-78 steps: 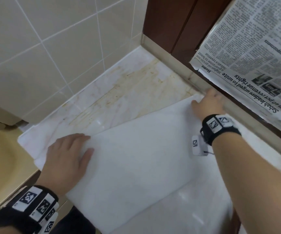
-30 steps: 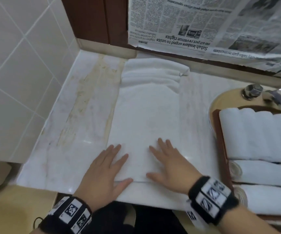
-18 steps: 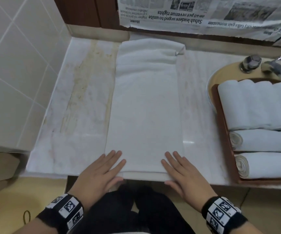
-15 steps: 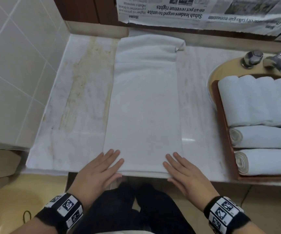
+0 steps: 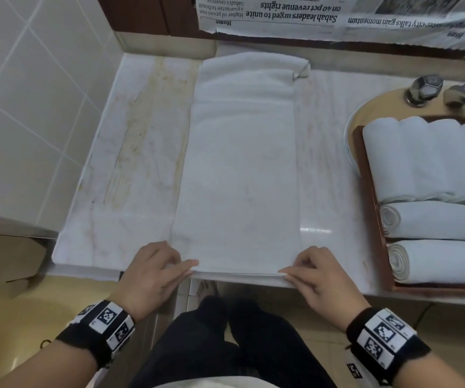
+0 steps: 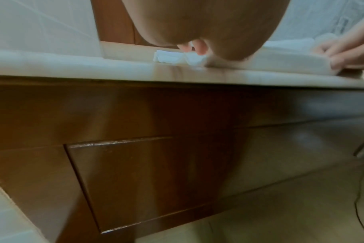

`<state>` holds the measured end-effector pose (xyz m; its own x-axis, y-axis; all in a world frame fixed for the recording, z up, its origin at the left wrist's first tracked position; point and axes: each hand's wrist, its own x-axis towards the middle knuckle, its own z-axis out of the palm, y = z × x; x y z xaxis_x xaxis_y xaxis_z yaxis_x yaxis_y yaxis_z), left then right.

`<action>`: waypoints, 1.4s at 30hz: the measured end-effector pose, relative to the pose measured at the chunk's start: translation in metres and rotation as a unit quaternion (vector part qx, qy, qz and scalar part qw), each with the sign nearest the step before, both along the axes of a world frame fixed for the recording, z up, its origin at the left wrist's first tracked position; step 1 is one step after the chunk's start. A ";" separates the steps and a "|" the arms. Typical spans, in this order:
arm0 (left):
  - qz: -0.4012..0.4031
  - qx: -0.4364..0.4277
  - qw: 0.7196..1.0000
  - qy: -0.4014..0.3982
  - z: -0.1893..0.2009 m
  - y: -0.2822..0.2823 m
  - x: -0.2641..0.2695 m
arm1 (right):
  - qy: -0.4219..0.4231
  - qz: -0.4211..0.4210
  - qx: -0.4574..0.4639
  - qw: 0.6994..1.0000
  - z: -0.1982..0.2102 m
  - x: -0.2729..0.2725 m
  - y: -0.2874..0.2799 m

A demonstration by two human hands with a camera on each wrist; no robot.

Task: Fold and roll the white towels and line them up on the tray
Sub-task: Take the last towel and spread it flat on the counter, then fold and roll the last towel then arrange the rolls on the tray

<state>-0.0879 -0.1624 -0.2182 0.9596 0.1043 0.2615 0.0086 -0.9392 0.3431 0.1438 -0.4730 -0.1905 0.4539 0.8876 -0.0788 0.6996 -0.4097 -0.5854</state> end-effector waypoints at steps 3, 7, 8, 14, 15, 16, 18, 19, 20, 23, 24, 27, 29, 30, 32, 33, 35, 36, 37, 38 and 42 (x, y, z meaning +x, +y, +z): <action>0.011 -0.067 0.996 0.063 0.013 0.007 0.008 | 0.110 -0.037 -0.104 0.988 0.016 0.012 0.014; 0.177 -0.153 0.941 0.243 0.046 0.014 0.029 | 0.191 -0.121 -0.182 0.957 0.031 0.030 0.034; 0.215 -0.162 0.925 0.269 0.053 0.013 0.036 | 0.191 -0.136 -0.193 0.953 0.033 0.032 0.039; 0.221 -0.036 0.945 0.240 0.070 -0.007 0.052 | -0.005 -0.046 -0.181 0.982 0.044 0.017 0.057; 0.176 -0.001 0.961 0.215 0.067 -0.013 0.051 | -0.061 0.010 -0.159 0.985 0.043 0.011 0.058; 0.121 0.026 0.974 0.191 0.063 -0.022 0.048 | -0.106 0.064 -0.146 0.982 0.040 0.006 0.057; 0.016 0.085 0.987 0.134 0.053 -0.040 0.041 | -0.173 0.128 -0.132 0.967 0.036 -0.004 0.055; -0.009 0.099 0.989 0.112 0.047 -0.046 0.039 | -0.193 0.143 -0.127 0.962 0.034 -0.008 0.054; -0.015 0.102 0.990 0.097 0.043 -0.050 0.036 | -0.207 0.151 -0.119 0.959 0.032 -0.012 0.053; 0.007 0.082 0.994 0.077 0.029 -0.061 0.034 | -0.225 0.142 -0.096 0.959 0.026 -0.016 0.054; 0.009 0.067 0.996 0.065 0.026 -0.065 0.035 | -0.227 0.137 -0.079 0.961 0.022 -0.016 0.055; 0.015 0.052 0.998 0.031 0.015 -0.066 0.042 | -0.221 0.122 -0.017 0.967 0.013 -0.013 0.057; 0.012 0.040 0.999 0.016 0.008 -0.058 0.048 | -0.191 0.120 -0.003 0.974 0.009 -0.009 0.057; 0.009 0.030 0.999 0.013 0.008 -0.052 0.051 | -0.167 0.119 -0.006 0.979 0.009 -0.005 0.057; -0.001 0.013 0.999 0.038 0.014 -0.040 0.058 | -0.078 0.107 -0.029 0.991 0.011 0.004 0.057; 0.002 -0.009 0.997 0.077 0.021 -0.036 0.063 | -0.022 0.094 -0.052 0.994 0.015 0.010 0.059; 0.050 -0.068 0.980 0.183 0.038 -0.031 0.075 | 0.062 0.067 -0.095 0.991 0.021 0.022 0.063; 0.089 -0.100 0.965 0.226 0.045 -0.030 0.080 | 0.076 0.059 -0.103 0.990 0.023 0.025 0.066; 0.123 -0.128 0.955 0.238 0.048 -0.029 0.084 | 0.079 0.053 -0.102 0.990 0.024 0.028 0.068; 0.148 -0.150 0.949 0.235 0.049 -0.029 0.086 | 0.081 0.048 -0.095 0.991 0.024 0.028 0.070; 0.146 -0.057 0.977 0.145 0.041 -0.041 0.087 | 0.031 0.034 -0.097 0.994 0.027 0.016 0.074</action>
<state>-0.0013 -0.2033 -0.1768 0.9167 0.3969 -0.0471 0.3829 -0.8382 0.3884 0.1593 -0.3990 -0.1638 0.3824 0.8811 -0.2783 0.6940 -0.4727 -0.5431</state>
